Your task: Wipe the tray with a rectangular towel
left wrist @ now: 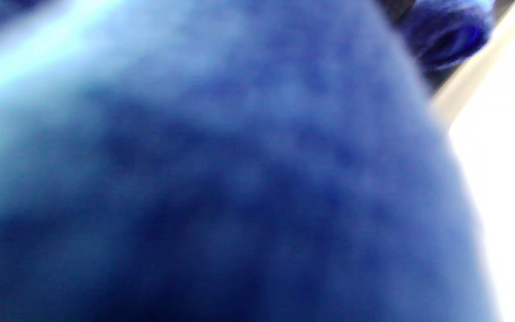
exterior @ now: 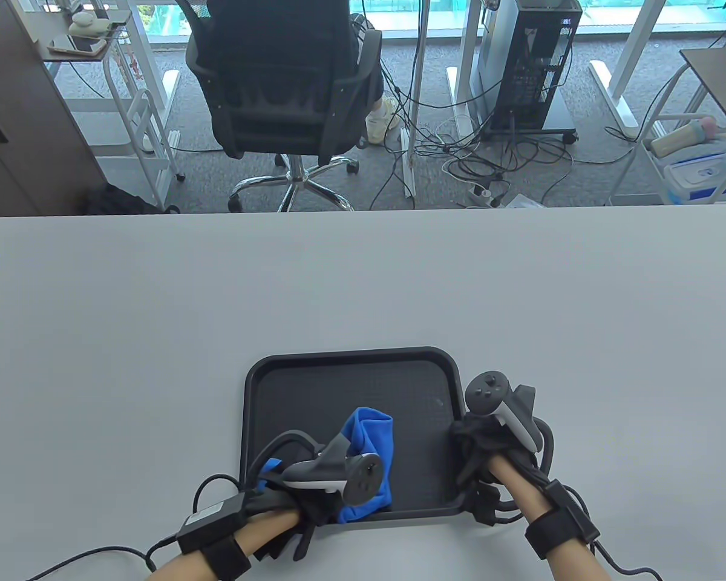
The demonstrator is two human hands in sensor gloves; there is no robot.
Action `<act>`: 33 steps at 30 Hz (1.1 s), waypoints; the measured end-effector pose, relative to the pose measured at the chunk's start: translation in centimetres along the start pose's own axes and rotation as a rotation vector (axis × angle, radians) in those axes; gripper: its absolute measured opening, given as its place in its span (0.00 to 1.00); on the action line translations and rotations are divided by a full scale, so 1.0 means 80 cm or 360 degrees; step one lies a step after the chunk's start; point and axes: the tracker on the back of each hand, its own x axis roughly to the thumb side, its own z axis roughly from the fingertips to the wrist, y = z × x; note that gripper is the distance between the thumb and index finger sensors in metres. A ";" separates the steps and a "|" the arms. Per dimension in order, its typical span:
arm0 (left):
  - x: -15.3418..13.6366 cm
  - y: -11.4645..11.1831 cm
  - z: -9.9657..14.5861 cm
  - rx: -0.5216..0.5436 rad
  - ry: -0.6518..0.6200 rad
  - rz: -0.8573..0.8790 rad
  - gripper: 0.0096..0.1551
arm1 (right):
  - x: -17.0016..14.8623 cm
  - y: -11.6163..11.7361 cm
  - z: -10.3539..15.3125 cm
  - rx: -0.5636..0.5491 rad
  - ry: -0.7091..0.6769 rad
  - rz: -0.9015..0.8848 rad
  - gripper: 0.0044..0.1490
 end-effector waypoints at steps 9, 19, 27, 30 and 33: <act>0.052 0.042 -0.066 0.0055 -0.0122 -0.0079 0.34 | -0.001 -0.002 -0.003 0.0064 -0.0010 -0.0025 0.28; 0.033 0.064 -0.108 0.0059 -0.0005 0.0064 0.32 | -0.004 -0.002 -0.005 0.0118 -0.0004 -0.0092 0.27; -0.003 0.069 -0.126 0.0144 0.0198 0.0135 0.32 | -0.002 -0.003 -0.004 0.0118 0.0013 -0.0044 0.27; -0.022 0.069 -0.130 0.0147 0.0314 0.0146 0.33 | -0.002 -0.003 -0.003 0.0097 0.0007 -0.0030 0.27; -0.042 0.065 -0.127 0.0150 0.0399 0.0181 0.32 | -0.002 -0.002 -0.004 0.0087 0.0004 -0.0025 0.27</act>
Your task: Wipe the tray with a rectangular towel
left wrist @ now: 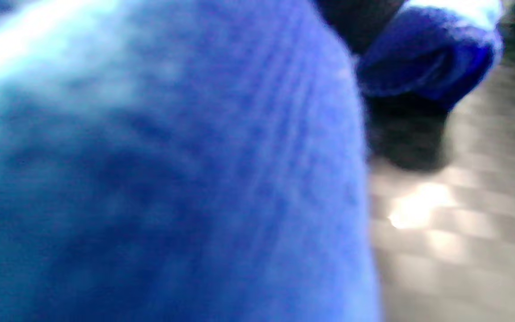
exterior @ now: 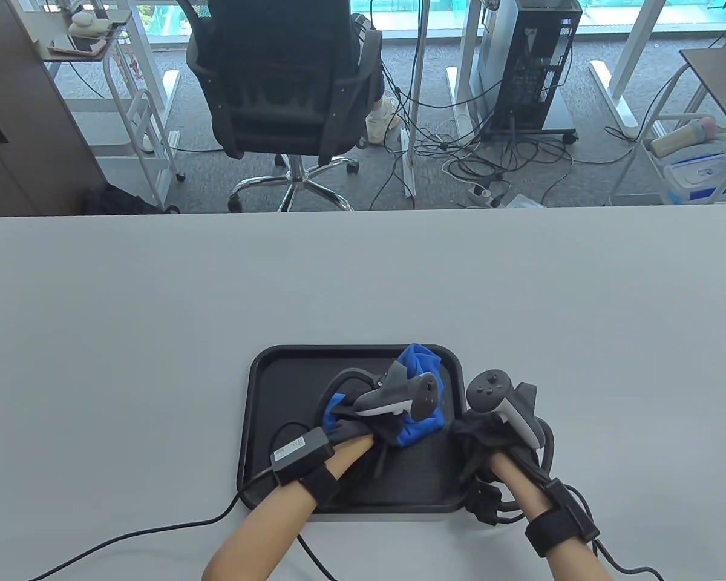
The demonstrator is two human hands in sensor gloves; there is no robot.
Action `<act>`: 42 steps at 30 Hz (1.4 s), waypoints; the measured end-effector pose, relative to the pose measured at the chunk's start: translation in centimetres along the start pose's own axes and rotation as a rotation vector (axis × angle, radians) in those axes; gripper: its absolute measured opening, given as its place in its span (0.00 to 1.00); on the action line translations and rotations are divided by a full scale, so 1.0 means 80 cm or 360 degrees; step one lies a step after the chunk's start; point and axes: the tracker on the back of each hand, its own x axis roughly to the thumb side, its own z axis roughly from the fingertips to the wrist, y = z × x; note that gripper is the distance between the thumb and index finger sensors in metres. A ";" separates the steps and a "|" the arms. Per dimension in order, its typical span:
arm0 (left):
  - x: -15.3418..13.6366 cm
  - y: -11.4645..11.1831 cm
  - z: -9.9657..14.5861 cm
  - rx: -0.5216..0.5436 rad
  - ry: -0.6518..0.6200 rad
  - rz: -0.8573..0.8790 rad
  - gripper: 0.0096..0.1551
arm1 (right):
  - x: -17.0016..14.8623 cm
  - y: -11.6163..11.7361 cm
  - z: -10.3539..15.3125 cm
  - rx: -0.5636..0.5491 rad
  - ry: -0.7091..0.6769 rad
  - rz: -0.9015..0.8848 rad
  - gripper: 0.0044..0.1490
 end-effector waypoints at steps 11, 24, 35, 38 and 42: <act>-0.115 -0.025 0.042 -0.0064 0.0324 0.0073 0.32 | -0.001 0.002 0.000 -0.0025 0.0005 -0.0024 0.28; -0.155 -0.062 0.126 -0.0159 0.0250 0.0109 0.33 | -0.001 0.004 0.001 -0.0051 0.0009 -0.0042 0.28; -0.096 -0.075 0.165 -0.0183 -0.0128 0.0024 0.33 | -0.001 0.004 0.000 -0.0042 0.0010 -0.0044 0.28; -0.075 -0.071 0.161 -0.0191 -0.0215 -0.0026 0.33 | -0.001 0.004 0.001 -0.0031 0.0013 -0.0046 0.28; -0.048 -0.063 0.147 -0.0205 -0.0277 0.0006 0.33 | 0.000 0.004 0.001 -0.0031 0.0016 -0.0028 0.28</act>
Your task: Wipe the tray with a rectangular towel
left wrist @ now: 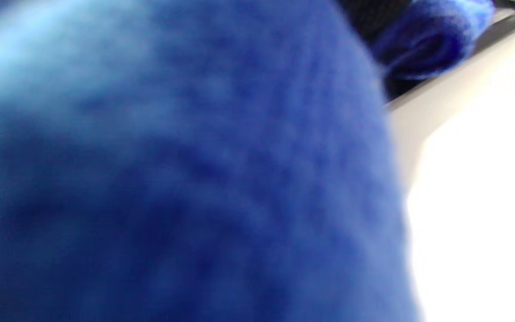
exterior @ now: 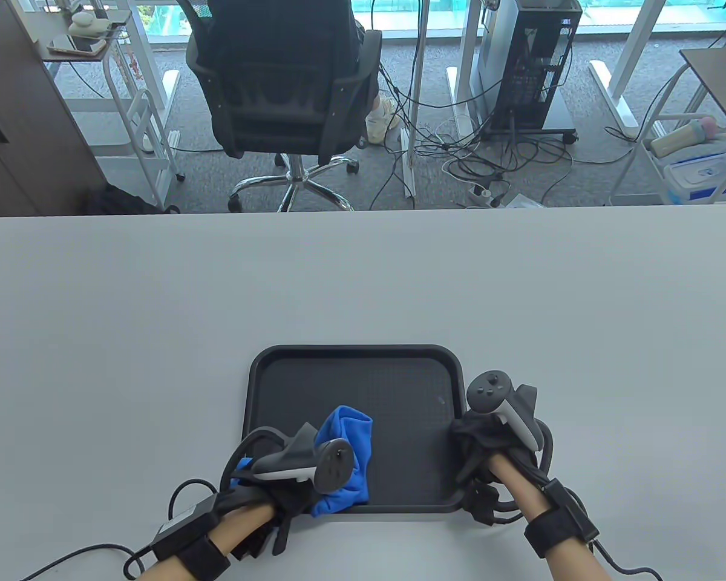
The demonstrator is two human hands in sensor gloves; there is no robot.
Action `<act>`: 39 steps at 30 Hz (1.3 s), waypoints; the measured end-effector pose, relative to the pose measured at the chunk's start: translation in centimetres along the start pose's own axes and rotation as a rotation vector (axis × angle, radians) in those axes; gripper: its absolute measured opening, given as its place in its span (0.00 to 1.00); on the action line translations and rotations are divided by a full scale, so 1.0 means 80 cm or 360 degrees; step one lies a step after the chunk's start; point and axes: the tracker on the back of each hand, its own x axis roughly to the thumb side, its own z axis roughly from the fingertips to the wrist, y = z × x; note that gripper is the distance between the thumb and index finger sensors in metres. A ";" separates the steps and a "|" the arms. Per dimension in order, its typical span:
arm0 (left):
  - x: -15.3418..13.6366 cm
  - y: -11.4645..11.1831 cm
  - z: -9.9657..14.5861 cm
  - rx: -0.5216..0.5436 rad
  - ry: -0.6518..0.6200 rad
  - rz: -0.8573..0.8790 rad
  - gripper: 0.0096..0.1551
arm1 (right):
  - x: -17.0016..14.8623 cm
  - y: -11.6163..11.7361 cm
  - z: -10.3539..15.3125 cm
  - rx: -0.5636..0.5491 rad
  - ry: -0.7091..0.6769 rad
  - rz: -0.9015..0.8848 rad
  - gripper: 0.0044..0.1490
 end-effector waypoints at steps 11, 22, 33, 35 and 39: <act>0.072 0.037 -0.063 0.0027 -0.0195 -0.0154 0.33 | -0.002 -0.001 0.000 0.0068 -0.0011 -0.0018 0.29; 0.089 0.070 -0.117 0.0049 0.0005 -0.0126 0.33 | 0.000 -0.002 -0.001 0.0090 -0.0026 0.0015 0.29; 0.050 0.093 -0.159 0.0127 0.0345 -0.0010 0.33 | 0.001 -0.002 -0.001 0.0075 -0.0033 0.0034 0.29; 0.037 0.093 -0.160 0.0139 0.0398 0.0018 0.33 | 0.001 -0.002 -0.001 0.0066 -0.0030 0.0040 0.29; 0.009 0.093 -0.158 0.0126 0.0520 0.0052 0.33 | 0.003 -0.001 0.000 0.0031 -0.0013 0.0064 0.28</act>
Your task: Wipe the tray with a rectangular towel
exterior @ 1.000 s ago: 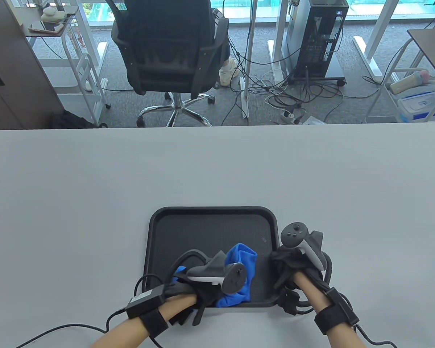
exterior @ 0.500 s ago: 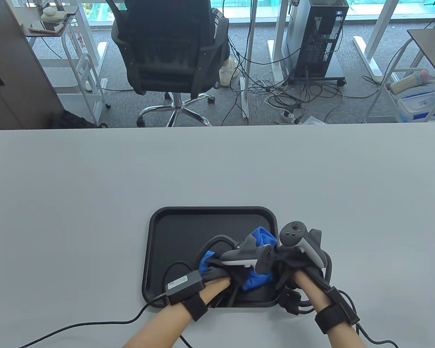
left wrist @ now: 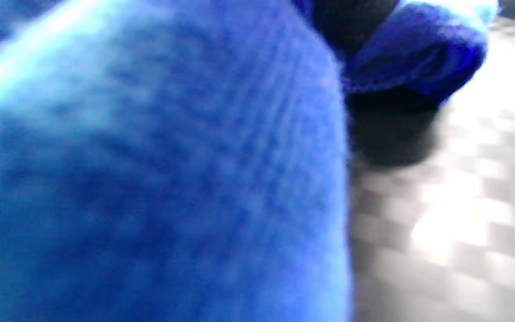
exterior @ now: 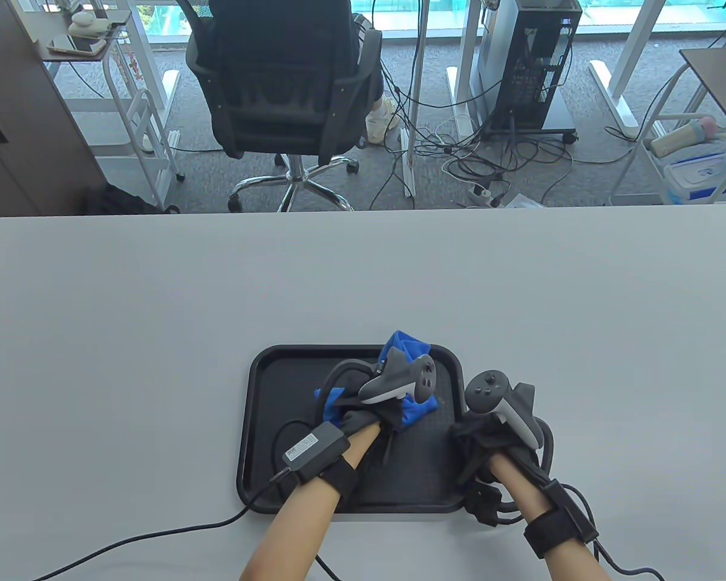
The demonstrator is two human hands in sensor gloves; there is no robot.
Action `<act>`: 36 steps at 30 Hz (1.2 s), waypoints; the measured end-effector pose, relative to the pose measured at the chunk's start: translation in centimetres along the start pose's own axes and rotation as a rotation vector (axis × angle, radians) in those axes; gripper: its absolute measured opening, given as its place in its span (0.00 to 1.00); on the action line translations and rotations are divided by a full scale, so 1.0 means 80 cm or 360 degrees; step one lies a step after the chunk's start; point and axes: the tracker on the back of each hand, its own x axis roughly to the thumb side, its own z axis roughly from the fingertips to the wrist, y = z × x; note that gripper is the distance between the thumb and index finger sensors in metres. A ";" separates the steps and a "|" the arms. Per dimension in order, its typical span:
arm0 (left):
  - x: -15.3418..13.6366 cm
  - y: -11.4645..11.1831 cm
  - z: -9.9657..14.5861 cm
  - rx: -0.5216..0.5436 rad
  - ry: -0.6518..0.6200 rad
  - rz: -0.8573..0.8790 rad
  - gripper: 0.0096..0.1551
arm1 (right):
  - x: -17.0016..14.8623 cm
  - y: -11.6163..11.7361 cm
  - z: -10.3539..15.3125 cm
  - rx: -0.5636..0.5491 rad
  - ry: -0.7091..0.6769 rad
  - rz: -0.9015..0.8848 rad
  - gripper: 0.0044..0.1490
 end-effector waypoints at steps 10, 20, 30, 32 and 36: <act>-0.089 -0.015 0.012 -0.0074 0.0274 0.0003 0.32 | 0.000 0.002 0.001 -0.0018 0.0010 -0.0024 0.28; -0.162 -0.041 0.055 -0.0238 0.0384 -0.0002 0.31 | -0.001 0.003 0.001 -0.0058 0.0016 -0.0037 0.28; -0.139 -0.068 0.121 -0.0318 0.0061 -0.0187 0.33 | -0.002 0.004 0.000 -0.0056 0.0010 -0.0038 0.29; -0.125 -0.071 0.132 -0.0319 -0.0029 -0.0199 0.33 | -0.001 0.004 0.000 -0.0056 0.0008 -0.0030 0.29; -0.099 -0.072 0.143 -0.0313 -0.0165 -0.0248 0.33 | -0.002 0.004 0.000 -0.0053 0.0006 -0.0022 0.29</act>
